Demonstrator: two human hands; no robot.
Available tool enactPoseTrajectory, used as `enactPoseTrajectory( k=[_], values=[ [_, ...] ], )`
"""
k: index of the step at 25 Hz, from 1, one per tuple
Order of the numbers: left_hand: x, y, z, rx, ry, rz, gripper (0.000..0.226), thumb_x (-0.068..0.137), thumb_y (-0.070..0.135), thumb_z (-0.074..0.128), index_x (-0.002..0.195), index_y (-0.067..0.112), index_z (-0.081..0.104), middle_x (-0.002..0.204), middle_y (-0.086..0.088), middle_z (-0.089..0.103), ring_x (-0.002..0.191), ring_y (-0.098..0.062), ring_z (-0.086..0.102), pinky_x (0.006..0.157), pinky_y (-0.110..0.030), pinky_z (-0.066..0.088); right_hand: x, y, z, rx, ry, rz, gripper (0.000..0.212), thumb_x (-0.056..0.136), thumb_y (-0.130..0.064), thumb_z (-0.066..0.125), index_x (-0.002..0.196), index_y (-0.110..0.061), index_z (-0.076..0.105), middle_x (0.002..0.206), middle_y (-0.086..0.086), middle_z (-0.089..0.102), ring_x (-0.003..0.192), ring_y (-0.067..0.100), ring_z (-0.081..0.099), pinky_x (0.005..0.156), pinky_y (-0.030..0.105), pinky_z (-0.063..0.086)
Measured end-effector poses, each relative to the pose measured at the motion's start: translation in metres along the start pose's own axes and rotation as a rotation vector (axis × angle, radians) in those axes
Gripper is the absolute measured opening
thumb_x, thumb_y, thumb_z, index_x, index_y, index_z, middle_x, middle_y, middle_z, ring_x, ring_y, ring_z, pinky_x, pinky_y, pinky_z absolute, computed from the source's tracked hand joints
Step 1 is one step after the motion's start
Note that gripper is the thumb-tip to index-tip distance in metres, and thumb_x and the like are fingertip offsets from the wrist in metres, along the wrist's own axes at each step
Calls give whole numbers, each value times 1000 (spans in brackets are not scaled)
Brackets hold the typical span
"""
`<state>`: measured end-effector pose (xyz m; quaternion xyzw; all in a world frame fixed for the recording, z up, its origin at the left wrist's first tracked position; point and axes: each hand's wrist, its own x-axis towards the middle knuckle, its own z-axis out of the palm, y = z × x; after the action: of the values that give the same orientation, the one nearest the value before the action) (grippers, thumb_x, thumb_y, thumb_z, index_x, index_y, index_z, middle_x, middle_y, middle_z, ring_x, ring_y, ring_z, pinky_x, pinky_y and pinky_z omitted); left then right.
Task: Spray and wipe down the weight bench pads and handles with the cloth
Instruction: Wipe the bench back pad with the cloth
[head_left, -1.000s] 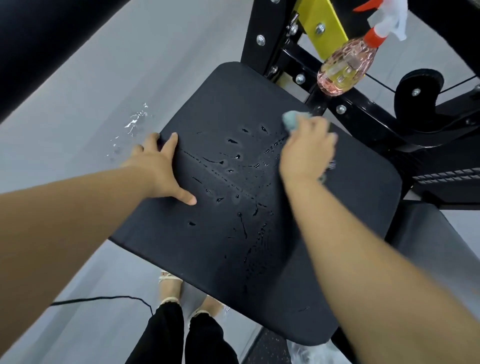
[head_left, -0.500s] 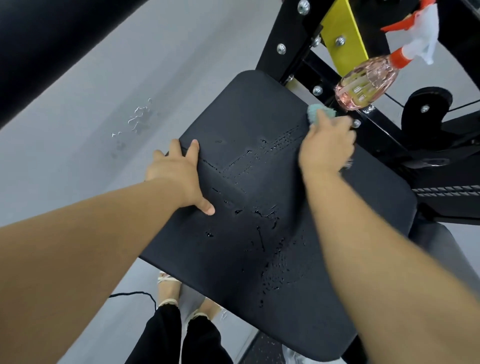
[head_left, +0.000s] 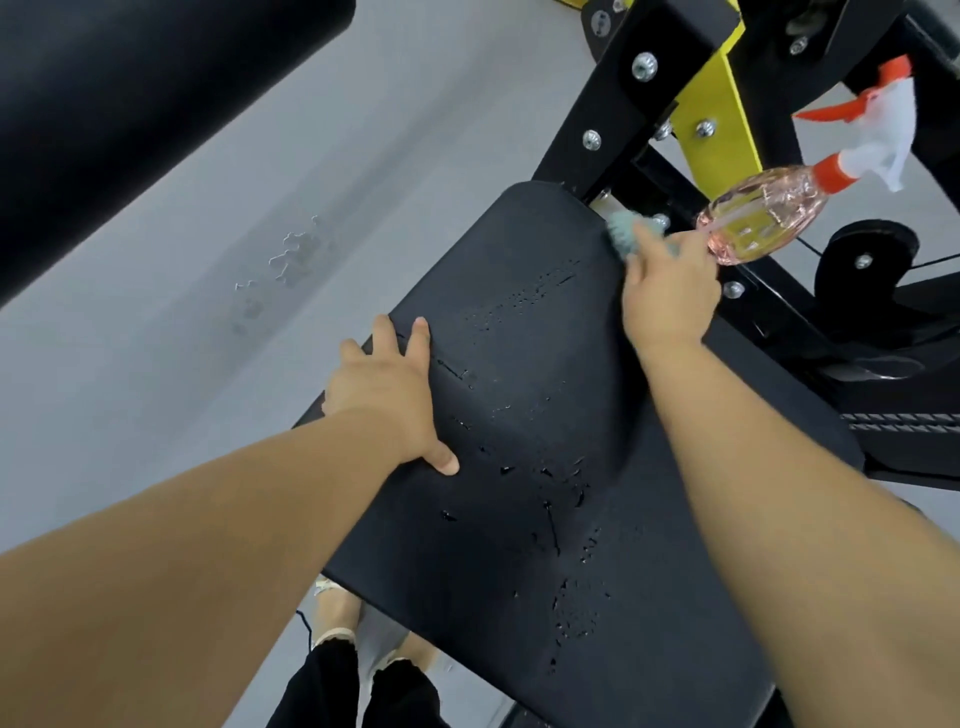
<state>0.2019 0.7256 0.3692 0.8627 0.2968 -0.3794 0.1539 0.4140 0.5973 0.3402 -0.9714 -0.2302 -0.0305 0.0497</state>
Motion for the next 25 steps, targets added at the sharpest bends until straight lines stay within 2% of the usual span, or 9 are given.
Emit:
enactPoseTrajectory(
  k=[1,3,7,9,13,15,17,21,25],
  values=[
    [0,0,0,4,-1,-1,142,51,66,78,147,25,-19,152,-6,-5,130,-33,25,73,-35,49,6,-9,2,14,17,193,34,94,-23,47,126,-25,56,121,16,47,102,37,48,81,43,40],
    [-1,0,0,2,-3,-1,142,51,66,78,147,25,-19,153,-6,-6,131,-33,24,72,-35,47,-7,-51,8,-52,-8,223,33,94,-27,46,126,-27,52,120,15,47,102,35,48,79,40,39],
    [-1,-2,1,-13,4,2,140,52,63,79,148,25,-16,155,-6,-8,133,-34,21,73,-37,47,-68,-121,29,109,-124,-602,34,75,-21,65,109,-26,67,93,12,59,72,32,55,58,35,38],
    [-1,-2,1,-6,4,8,140,52,64,78,147,25,-18,155,-6,-10,133,-34,22,73,-37,48,-39,-106,26,70,-141,-743,33,78,-24,61,110,-31,67,95,10,61,73,32,57,62,36,40],
    [1,-1,2,7,-1,20,140,54,66,77,146,25,-21,153,-7,-11,130,-34,24,65,-34,44,42,-70,25,-70,-104,-145,35,95,-26,45,130,-32,51,124,12,45,107,34,46,86,41,37],
    [3,-2,3,7,6,18,141,53,66,77,146,25,-21,153,-7,-10,129,-34,25,63,-33,43,43,-84,27,-48,-63,-1,36,96,-26,43,132,-31,48,127,11,42,110,32,43,88,40,35],
    [2,-2,3,-2,10,20,141,53,66,77,146,25,-21,153,-7,-9,126,-32,27,65,-33,45,13,-112,33,-37,-116,-135,35,94,-24,45,128,-30,51,124,12,44,107,34,45,83,40,36],
    [0,-3,2,-14,10,16,141,52,65,78,147,25,-19,153,-8,-9,128,-33,26,68,-36,46,-35,-121,30,98,-215,-808,28,86,-26,57,111,-32,67,100,11,59,81,34,55,66,37,34],
    [2,-3,4,2,19,27,140,53,66,77,146,26,-20,152,-8,-7,126,-32,28,60,-33,42,30,-63,21,-90,-87,-186,32,96,-27,45,126,-27,54,123,14,47,105,36,49,86,43,40]
  ],
)
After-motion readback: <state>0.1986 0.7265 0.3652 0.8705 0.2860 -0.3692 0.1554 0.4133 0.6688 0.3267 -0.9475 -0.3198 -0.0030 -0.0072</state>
